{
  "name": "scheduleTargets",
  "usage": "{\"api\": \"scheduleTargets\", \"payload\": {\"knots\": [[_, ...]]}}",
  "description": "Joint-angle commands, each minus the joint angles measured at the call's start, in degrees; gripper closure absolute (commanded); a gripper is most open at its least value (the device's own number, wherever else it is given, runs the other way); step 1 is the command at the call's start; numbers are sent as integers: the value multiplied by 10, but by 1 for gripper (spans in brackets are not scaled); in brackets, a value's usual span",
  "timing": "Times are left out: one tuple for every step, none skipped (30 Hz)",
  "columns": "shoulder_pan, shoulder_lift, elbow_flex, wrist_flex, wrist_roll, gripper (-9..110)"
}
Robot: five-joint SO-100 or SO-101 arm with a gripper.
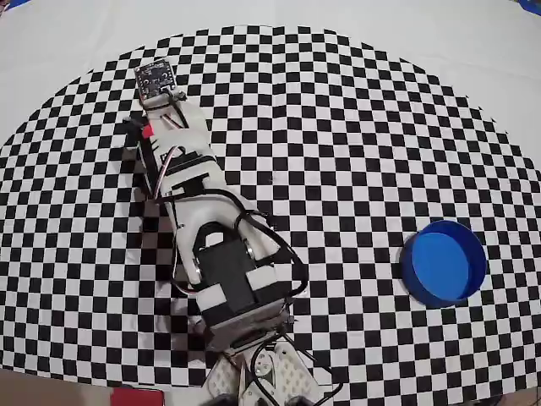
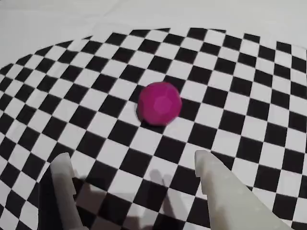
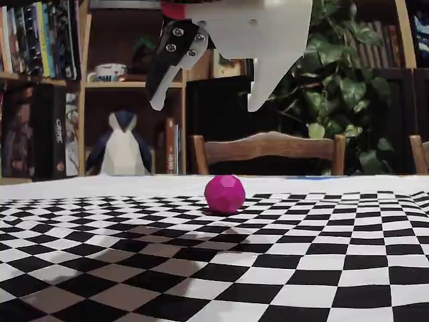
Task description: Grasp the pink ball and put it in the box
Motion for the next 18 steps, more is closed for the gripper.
{"api": "scheduleTargets", "payload": {"knots": [[4,-16,-47,-6,5,72],[4,-25,-57,-6,5,72],[5,-35,-66,-6,5,72],[6,-45,-76,-6,5,72],[7,-55,-86,-6,5,72],[7,-64,-96,-6,5,72],[8,-75,-105,-6,5,72],[8,-83,-114,-6,5,72],[8,-92,-122,-5,5,72],[9,-100,-130,-5,5,72],[9,-108,-137,-5,5,72],[9,-115,-144,-5,5,72],[9,-121,-150,-4,5,72],[9,-127,-156,-4,5,72],[9,-134,-162,-4,5,72],[9,-140,-168,-4,5,72],[9,-145,-174,-3,5,72],[9,-150,-179,-2,5,72]]}}
